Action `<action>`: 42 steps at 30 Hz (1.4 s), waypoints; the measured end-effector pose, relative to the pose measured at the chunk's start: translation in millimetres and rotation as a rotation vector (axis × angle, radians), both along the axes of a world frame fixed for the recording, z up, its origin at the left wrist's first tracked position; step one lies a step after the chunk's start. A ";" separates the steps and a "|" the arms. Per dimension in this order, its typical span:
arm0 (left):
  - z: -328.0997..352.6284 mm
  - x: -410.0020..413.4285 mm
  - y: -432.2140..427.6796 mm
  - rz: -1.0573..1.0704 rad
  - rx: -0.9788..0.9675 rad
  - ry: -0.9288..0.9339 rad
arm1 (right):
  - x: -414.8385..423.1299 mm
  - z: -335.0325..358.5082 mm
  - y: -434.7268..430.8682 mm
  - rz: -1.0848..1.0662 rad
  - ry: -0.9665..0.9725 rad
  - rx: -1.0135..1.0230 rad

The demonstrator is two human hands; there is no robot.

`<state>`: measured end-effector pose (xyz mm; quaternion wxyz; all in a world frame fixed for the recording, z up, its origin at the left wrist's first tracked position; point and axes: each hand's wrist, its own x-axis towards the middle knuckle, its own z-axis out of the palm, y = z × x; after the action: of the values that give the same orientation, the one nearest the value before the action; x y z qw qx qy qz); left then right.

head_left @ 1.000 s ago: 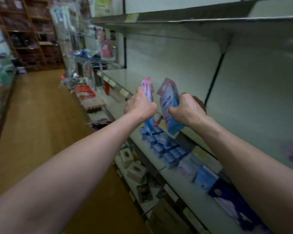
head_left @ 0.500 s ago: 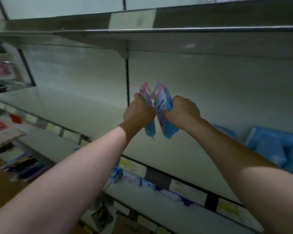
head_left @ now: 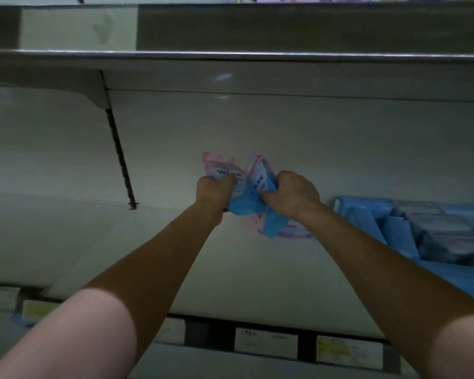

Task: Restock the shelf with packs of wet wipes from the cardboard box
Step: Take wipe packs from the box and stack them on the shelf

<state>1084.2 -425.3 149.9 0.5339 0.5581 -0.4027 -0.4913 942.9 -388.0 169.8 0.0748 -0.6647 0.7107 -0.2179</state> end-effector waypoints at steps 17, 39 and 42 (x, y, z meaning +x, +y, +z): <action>-20.1 -46.3 -32.1 -0.371 0.238 0.449 | -101.4 -29.7 -48.7 0.021 -0.911 0.445; -30.5 -43.7 -41.5 -0.302 0.377 0.232 | -118.7 -60.0 -60.4 -0.195 -0.941 0.396; -32.9 -42.6 -41.5 -0.261 0.369 0.185 | -116.0 -67.8 -66.0 -0.198 -0.753 0.363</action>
<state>1041.6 -466.7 117.0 0.3897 0.5422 -0.3243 -0.6701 827.0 -453.9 102.0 0.4236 -0.4433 0.7210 -0.3229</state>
